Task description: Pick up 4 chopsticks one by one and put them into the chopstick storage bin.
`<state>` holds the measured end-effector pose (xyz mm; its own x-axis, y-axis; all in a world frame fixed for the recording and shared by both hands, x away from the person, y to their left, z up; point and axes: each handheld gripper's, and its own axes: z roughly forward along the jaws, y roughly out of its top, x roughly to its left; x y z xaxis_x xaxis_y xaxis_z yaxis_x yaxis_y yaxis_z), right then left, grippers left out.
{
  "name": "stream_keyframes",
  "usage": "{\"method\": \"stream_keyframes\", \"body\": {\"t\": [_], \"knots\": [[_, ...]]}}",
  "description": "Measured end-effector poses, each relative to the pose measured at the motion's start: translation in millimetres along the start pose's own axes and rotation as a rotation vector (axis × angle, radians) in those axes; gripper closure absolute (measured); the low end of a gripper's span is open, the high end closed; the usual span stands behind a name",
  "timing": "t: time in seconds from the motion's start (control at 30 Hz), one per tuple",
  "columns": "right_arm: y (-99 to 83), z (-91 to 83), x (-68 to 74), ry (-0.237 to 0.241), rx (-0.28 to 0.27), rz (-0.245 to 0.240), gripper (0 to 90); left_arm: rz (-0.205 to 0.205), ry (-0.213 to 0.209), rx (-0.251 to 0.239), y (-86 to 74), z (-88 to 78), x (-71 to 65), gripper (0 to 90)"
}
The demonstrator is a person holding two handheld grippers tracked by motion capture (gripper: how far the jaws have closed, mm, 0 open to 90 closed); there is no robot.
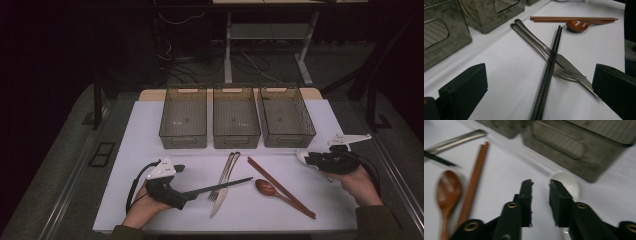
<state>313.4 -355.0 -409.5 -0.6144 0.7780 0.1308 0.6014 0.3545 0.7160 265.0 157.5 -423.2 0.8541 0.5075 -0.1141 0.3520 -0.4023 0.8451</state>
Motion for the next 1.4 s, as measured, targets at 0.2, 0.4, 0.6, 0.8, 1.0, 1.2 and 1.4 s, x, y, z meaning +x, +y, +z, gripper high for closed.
{"method": "stream_keyframes", "body": {"t": [0.2, 0.4, 0.6, 0.8, 1.0, 1.2, 1.4], "knots": [[-3.1, -0.7, 28.7, 0.078, -0.009, -0.018, 89.1, 0.006, 0.002, 0.004, -0.9, -0.4, 0.8, 0.0], [-10.0, -0.2, 56.6, 0.112, 0.031, -0.059, 89.3, 0.003, 0.002, 0.003, -1.5, -0.3, 1.3, 0.0], [-20.0, 4.9, 79.1, 0.136, 0.079, -0.113, 89.3, 0.004, 0.004, 0.007, -1.8, -0.3, 1.3, 0.0], [-28.6, 9.4, 90.6, 0.144, 0.122, -0.134, 89.4, 0.005, 0.006, 0.009, -1.9, -0.3, 1.3, 0.0], [-30.1, 14.7, 96.5, 0.138, 0.157, -0.158, 89.4, 0.006, 0.006, 0.010, -1.8, -0.3, 1.2, 0.0], [-31.3, 18.7, 98.4, 0.119, 0.181, -0.171, 89.4, 0.006, 0.005, 0.011, -1.9, -0.1, 1.3, 0.0], [-32.8, 19.7, 96.2, 0.089, 0.205, -0.180, 89.4, 0.006, 0.005, 0.010, -1.9, -0.4, 1.4, 0.0]]}}
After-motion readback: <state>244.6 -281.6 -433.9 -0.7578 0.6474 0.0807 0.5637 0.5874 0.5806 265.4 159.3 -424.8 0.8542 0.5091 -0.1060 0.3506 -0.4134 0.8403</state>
